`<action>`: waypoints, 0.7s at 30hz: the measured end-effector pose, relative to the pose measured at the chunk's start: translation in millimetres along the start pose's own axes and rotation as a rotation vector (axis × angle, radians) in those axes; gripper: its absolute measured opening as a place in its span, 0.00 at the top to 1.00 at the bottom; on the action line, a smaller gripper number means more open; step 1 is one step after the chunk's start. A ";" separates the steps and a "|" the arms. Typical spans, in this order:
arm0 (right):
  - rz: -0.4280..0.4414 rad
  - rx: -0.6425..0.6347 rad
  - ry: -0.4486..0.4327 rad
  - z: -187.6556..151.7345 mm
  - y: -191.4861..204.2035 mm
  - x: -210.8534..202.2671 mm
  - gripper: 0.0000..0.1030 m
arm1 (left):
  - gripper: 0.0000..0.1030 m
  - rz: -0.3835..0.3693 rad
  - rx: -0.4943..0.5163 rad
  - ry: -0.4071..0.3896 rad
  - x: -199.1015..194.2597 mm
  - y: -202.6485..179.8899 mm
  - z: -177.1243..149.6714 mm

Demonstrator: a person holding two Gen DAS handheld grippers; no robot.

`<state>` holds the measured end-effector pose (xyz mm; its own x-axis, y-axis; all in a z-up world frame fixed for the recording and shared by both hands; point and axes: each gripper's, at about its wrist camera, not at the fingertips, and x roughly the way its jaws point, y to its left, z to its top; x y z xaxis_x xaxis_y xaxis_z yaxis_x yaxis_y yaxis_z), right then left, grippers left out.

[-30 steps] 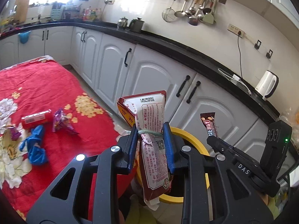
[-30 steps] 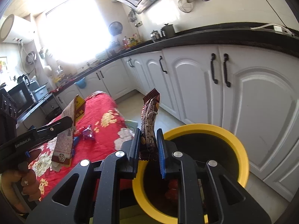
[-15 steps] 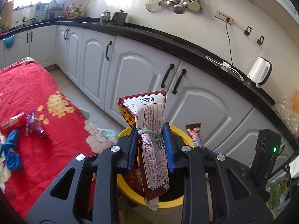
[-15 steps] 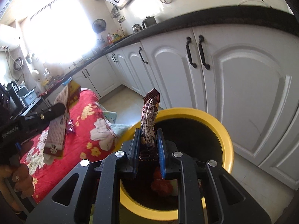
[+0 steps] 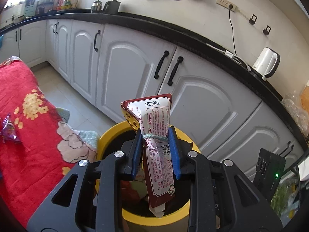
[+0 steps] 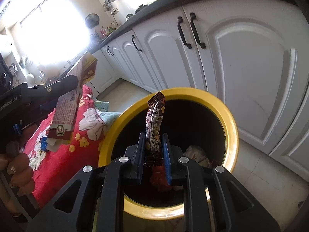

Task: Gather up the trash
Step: 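Open both tools to drop the snack bag and wrapper into the bin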

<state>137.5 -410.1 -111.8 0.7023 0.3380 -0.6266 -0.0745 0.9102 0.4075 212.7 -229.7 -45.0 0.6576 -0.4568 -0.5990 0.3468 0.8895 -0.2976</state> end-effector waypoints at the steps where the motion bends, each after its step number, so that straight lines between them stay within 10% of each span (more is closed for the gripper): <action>1: 0.000 0.003 0.006 -1.2 -1.1 1.2 0.83 | 0.80 0.001 0.000 0.005 3.2 -0.4 -0.7; 12: -0.009 0.032 0.016 -3.5 -9.7 4.4 0.81 | 0.79 0.014 -0.031 0.034 16.7 8.7 -3.4; 16: -0.037 0.042 0.003 -2.6 -12.0 1.6 0.70 | 0.47 0.036 -0.063 0.028 14.6 18.8 -3.7; 21: -0.066 0.044 -0.026 -0.3 -11.4 -4.7 0.57 | 0.29 0.069 -0.082 0.008 2.6 31.2 -4.4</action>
<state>134.8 -422.1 -113.7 0.7226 0.2710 -0.6360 0.0035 0.9185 0.3953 222.3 -203.0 -59.1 0.6724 -0.3945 -0.6263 0.2446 0.9170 -0.3150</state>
